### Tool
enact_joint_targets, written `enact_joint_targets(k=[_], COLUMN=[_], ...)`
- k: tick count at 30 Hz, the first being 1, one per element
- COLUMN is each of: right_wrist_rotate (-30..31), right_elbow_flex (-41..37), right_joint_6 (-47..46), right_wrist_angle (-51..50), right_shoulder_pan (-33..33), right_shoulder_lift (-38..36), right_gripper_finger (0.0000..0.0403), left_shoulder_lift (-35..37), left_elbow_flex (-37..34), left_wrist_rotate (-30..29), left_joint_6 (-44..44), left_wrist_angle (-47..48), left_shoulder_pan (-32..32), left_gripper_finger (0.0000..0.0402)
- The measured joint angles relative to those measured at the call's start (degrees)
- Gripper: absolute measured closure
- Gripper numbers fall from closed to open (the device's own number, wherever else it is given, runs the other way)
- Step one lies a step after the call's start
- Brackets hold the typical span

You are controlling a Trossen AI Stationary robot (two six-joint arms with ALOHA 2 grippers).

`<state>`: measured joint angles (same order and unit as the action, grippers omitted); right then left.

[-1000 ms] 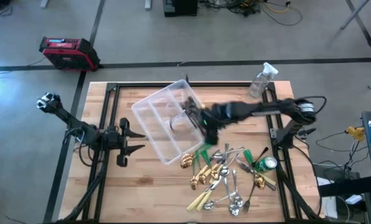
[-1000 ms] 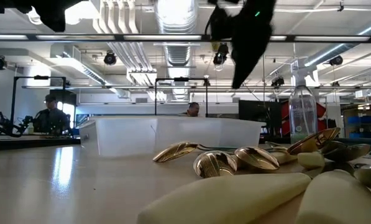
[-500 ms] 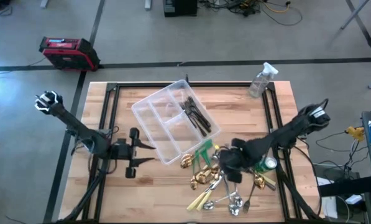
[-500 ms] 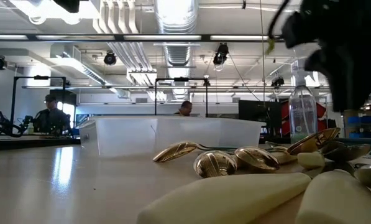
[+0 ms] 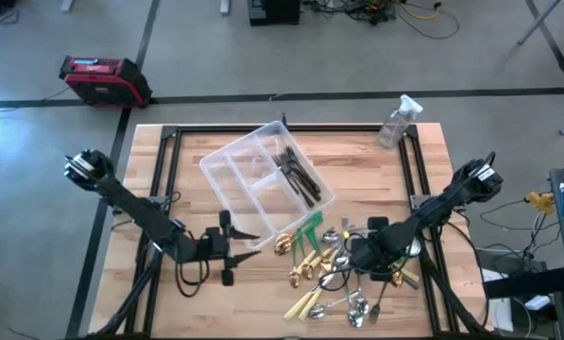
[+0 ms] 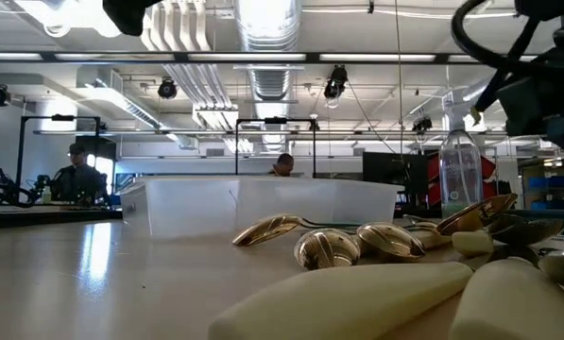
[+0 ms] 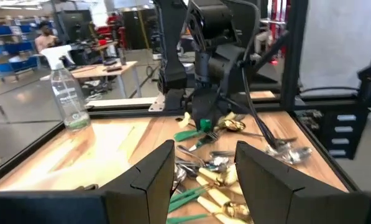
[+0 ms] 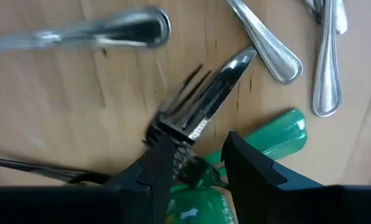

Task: Sort silverware
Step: Put the black fork into the transparent silverware tray

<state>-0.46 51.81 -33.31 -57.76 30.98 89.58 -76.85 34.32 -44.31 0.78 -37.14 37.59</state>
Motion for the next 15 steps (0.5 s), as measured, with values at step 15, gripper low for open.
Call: enact_joint_targets(k=[15], right_wrist_rotate=[10.95], right_elbow_flex=[5.74], right_joint_6=[19.36], right_wrist_angle=[7.18], right_shoulder_pan=[-8.45], right_shoulder_lift=[4.44], right_gripper_finger=[0.0299], left_shoulder_lift=[-4.85], left_elbow_flex=[1.99], left_wrist_rotate=[-1.82], left_joint_6=[3.32], left_wrist_angle=[-0.56], left_shoulder_pan=[0.24], left_gripper_finger=[0.0246])
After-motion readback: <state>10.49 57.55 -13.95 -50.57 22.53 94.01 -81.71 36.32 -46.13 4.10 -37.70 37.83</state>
